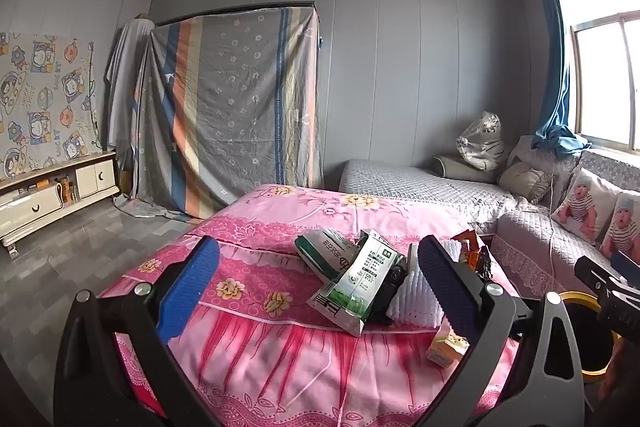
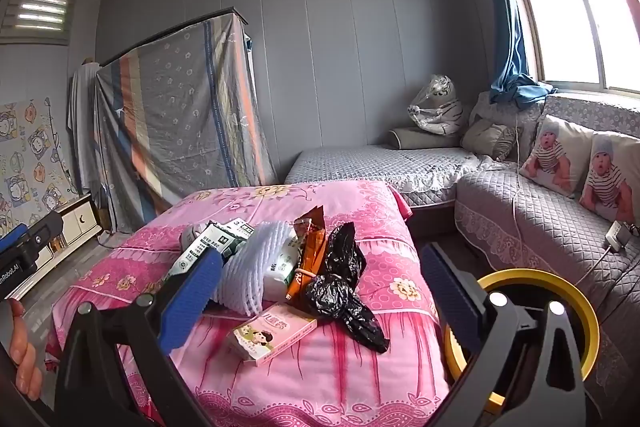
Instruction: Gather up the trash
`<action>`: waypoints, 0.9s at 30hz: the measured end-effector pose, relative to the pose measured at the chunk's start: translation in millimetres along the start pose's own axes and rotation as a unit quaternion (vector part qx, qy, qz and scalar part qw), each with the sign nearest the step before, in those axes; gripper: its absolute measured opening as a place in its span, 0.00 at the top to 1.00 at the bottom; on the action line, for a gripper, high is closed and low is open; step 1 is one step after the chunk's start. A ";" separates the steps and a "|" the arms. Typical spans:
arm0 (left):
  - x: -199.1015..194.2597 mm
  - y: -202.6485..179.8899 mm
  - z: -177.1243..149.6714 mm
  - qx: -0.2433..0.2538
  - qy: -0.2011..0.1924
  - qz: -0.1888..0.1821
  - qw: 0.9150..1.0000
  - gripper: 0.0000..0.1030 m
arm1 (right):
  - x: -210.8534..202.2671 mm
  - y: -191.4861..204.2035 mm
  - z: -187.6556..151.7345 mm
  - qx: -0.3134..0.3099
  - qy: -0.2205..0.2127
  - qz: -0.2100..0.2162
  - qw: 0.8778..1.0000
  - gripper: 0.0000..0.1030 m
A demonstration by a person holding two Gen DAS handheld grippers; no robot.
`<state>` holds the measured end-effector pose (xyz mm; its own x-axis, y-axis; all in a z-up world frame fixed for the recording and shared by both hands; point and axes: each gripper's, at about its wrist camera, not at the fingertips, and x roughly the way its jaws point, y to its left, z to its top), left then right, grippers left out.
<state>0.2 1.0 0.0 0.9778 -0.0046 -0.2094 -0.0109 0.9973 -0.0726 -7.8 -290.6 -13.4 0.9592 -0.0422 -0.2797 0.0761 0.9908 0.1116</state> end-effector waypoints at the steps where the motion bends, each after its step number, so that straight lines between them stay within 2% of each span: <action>1: -0.1 0.0 0.0 0.001 0.000 -0.001 1.000 0.08 | -0.1 0.0 0.0 0.000 0.001 0.000 1.000 0.07; 27: 4.4 1.3 -1.2 0.001 0.002 0.003 1.000 0.08 | 10.2 2.1 -8.9 0.002 0.012 0.003 1.000 0.07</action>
<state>4.2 2.2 -2.1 0.9770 0.0008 -0.2131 -0.0159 0.9975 -0.0694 -0.3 -287.8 -24.5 0.9528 -0.0338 -0.3018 0.0724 0.9904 0.1174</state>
